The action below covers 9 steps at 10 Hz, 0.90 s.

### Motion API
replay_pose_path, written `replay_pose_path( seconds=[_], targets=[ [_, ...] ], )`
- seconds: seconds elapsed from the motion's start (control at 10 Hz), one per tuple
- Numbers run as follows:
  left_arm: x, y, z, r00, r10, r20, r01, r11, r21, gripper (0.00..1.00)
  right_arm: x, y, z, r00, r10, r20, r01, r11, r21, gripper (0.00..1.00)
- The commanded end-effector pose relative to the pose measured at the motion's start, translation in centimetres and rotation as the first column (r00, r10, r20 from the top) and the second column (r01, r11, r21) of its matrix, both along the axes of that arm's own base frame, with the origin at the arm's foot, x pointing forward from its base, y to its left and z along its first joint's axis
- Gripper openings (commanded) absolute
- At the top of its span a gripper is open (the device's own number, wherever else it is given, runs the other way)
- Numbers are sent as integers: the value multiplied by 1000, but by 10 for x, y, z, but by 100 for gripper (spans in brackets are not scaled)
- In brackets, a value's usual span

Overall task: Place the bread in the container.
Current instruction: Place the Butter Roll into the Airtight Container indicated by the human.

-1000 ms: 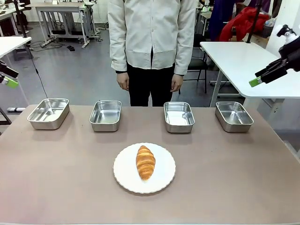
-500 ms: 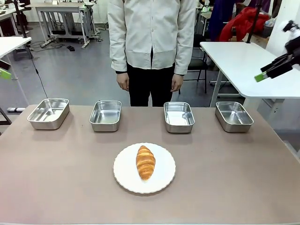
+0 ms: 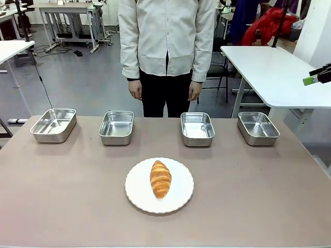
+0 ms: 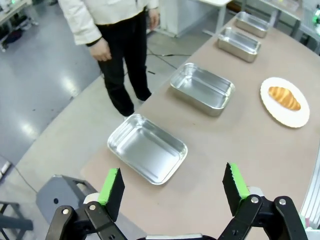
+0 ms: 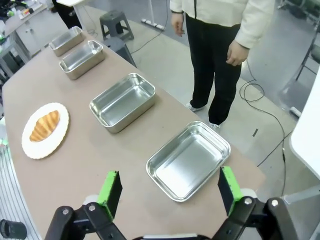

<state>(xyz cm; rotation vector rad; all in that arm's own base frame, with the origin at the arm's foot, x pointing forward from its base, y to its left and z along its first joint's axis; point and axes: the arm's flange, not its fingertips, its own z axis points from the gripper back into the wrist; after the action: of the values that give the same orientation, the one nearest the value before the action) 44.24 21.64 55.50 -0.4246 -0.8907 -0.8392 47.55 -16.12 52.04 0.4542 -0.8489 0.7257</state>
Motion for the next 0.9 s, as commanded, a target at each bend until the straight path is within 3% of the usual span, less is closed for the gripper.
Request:
replay_pose_path(
  seconds=[0.0,0.8],
  targets=[
    [-8,-16,3,999,50,1,-50,999,-6,100,7,1,5,999,8,40,-8,1000,15,100],
    [-21,-15,7,992,120,-23,-121,992,-30,100,12,8,9,998,-30,54,30,1000,4,100]
  ],
)
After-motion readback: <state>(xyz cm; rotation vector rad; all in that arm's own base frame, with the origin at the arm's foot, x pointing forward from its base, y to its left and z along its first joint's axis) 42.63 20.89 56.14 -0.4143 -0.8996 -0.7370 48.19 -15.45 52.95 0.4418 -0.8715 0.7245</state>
